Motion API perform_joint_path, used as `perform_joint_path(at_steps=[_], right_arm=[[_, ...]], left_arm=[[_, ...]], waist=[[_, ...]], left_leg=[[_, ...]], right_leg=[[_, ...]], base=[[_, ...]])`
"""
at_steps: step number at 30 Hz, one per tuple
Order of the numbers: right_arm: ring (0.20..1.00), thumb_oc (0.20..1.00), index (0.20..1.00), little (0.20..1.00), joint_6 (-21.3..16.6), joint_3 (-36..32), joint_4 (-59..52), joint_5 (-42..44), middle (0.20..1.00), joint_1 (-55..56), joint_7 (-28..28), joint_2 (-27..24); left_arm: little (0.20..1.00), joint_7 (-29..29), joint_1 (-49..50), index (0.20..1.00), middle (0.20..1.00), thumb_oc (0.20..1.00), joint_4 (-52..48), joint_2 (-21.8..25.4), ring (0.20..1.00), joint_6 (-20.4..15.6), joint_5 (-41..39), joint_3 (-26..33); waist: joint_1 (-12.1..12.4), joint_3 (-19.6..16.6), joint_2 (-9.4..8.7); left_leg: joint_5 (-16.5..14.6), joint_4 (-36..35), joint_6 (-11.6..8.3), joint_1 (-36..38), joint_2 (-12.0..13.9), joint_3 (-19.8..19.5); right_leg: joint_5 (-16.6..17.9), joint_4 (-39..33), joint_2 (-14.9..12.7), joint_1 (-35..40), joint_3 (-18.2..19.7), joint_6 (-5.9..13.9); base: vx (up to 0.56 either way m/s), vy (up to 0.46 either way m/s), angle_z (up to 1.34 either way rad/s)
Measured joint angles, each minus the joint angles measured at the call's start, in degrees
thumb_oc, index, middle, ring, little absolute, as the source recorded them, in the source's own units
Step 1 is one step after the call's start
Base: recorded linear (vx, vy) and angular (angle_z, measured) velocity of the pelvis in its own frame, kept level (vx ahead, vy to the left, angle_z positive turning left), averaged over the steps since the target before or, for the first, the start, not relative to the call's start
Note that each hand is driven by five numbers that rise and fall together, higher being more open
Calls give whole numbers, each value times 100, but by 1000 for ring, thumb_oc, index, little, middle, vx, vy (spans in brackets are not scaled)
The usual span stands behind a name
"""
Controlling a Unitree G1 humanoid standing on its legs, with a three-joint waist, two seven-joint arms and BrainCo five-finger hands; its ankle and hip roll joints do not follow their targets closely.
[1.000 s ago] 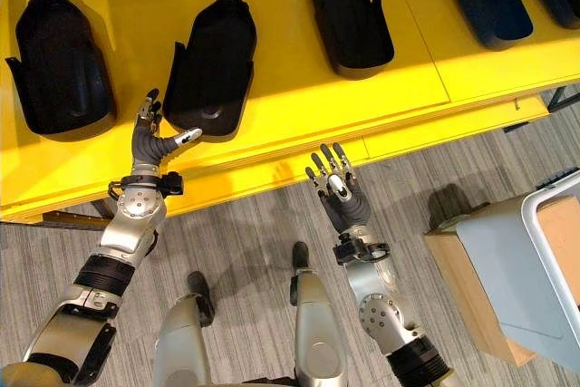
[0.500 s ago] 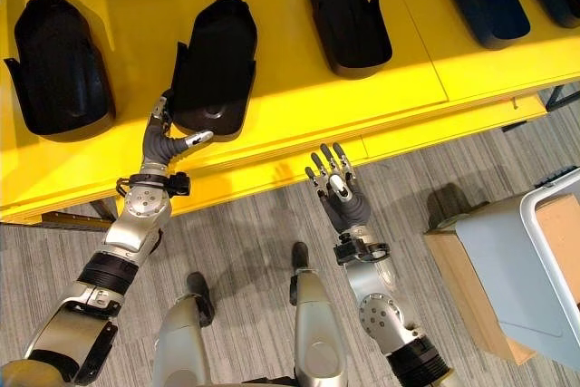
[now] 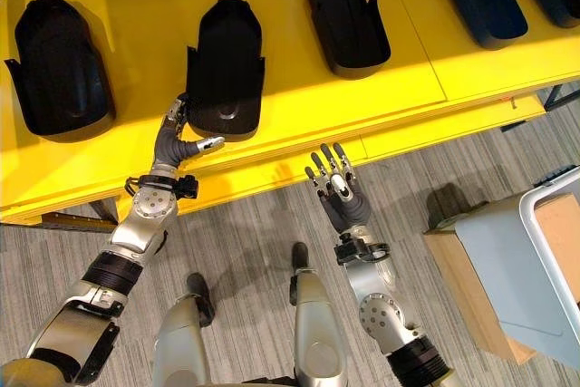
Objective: Move parts from the plastic box to the shelf.
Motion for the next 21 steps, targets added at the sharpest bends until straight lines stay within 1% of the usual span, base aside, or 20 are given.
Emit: perform_joint_path(at_steps=[15, 21], right_arm=[[1000, 1000, 1000, 1000, -1, -1, 0, 3, 1000, -4, 0, 1], [1000, 1000, 1000, 1000, -1, -2, -10, -2, 1000, -114, -1, 0]], left_arm=[[1000, -109, 19, 1000, 1000, 1000, -58, -30, 1000, 2, 0, -92], [1000, -125, 37, 1000, 1000, 1000, -124, -49, 1000, 12, 0, -89]], waist=[[4, 1, -10], [13, 18, -55]], left_leg=[[-1, -1, 1, 0, 5, 0], [-2, 4, 2, 0, 7, 0]], right_leg=[[1, 7, 2, 5, 0, -1], [2, 6, 2, 9, 0, -3]], base=[[0, 0, 0], [0, 0, 0]])
